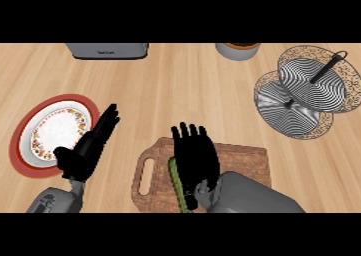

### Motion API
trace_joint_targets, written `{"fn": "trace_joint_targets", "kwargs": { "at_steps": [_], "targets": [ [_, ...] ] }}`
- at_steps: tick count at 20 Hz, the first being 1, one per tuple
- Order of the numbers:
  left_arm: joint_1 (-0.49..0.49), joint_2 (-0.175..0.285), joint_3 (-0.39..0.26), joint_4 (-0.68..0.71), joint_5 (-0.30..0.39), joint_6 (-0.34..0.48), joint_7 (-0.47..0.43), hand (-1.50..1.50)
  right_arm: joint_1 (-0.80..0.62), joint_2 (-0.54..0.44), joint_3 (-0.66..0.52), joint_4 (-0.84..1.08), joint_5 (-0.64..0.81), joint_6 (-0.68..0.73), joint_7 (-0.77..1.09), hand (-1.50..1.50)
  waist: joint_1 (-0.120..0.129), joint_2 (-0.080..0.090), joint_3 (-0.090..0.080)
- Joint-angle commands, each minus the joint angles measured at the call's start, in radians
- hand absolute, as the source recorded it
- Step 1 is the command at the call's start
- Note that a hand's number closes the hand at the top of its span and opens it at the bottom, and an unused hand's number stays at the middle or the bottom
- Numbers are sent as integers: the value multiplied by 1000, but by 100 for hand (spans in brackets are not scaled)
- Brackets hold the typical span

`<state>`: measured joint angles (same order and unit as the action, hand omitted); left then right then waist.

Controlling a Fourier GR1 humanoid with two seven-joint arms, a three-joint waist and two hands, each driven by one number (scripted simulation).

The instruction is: Pick the lemon from the cutting board and place it in the tiered basket

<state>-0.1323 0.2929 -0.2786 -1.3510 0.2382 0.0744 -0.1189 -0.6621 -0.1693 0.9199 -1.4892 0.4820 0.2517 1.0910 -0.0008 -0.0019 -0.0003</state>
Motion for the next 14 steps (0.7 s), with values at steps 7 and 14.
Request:
{"fn": "trace_joint_targets", "kwargs": {
  "at_steps": [7,14],
  "targets": [
    [24,0,35,-17,-2,-59,-8,0,94,48,-59,121,132,13,38,-150,4,1,0],
    [45,-14,64,-61,-46,-49,26,0,191,69,-105,88,211,65,-15,-150,4,1,0]
  ]
}}
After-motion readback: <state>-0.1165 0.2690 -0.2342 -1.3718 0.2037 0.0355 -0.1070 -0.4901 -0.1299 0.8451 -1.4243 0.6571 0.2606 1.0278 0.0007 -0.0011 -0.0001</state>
